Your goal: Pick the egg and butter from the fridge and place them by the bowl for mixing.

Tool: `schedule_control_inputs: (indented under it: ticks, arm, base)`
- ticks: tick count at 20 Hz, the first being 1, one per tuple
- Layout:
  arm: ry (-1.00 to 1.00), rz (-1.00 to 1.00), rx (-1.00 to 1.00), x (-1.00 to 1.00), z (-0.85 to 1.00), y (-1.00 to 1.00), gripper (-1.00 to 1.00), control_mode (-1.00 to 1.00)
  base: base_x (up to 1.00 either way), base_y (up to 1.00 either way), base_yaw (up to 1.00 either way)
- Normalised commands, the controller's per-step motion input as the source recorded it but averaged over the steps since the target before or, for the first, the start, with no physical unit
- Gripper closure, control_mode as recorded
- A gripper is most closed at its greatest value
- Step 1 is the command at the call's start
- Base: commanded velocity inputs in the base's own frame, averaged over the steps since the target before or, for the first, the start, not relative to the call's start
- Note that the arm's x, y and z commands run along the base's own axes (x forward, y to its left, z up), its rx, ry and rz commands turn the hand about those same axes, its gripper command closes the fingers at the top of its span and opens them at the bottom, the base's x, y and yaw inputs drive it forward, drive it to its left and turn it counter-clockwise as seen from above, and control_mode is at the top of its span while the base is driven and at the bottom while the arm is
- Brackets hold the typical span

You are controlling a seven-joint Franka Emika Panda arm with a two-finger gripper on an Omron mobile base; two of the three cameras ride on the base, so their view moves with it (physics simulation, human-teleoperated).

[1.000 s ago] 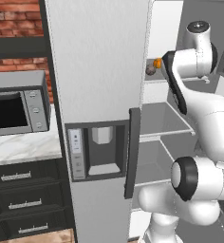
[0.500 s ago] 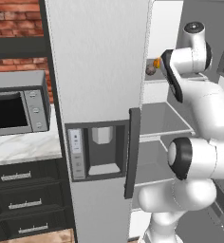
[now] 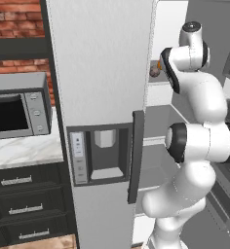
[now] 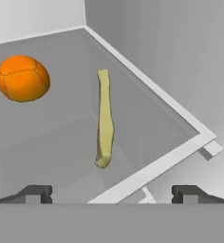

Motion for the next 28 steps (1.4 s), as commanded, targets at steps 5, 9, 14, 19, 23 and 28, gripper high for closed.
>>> schedule_control_inputs:
  ticks: [5,9,14,19,23,28]
  arm:
    - [0.05,0.0,0.0,0.43,-0.15,-0.24,-1.0,-1.0]
    - [0.0,0.0,0.0,0.45,-0.15,-0.15,-1.0,-1.0]
    - [0.0,0.0,0.0,0.28,-0.22,-0.04,-1.0,-1.0]
    - [0.0,-0.02,0.0,0.0,-0.26,-0.06,-1.0,-1.0]
    - [0.0,-0.01,0.0,0.0,-0.28,-0.05,-1.0,-1.0]
    - [0.0,0.0,0.01,0.0,-0.27,-0.1,-1.0,-1.0]
  base:
    - [0.0,0.0,0.0]
    - [0.0,0.0,0.0]
    - [0.0,0.0,0.0]
    - [0.0,0.0,0.0]
    - [0.0,0.0,0.0]
    - [0.0,0.0,0.0]
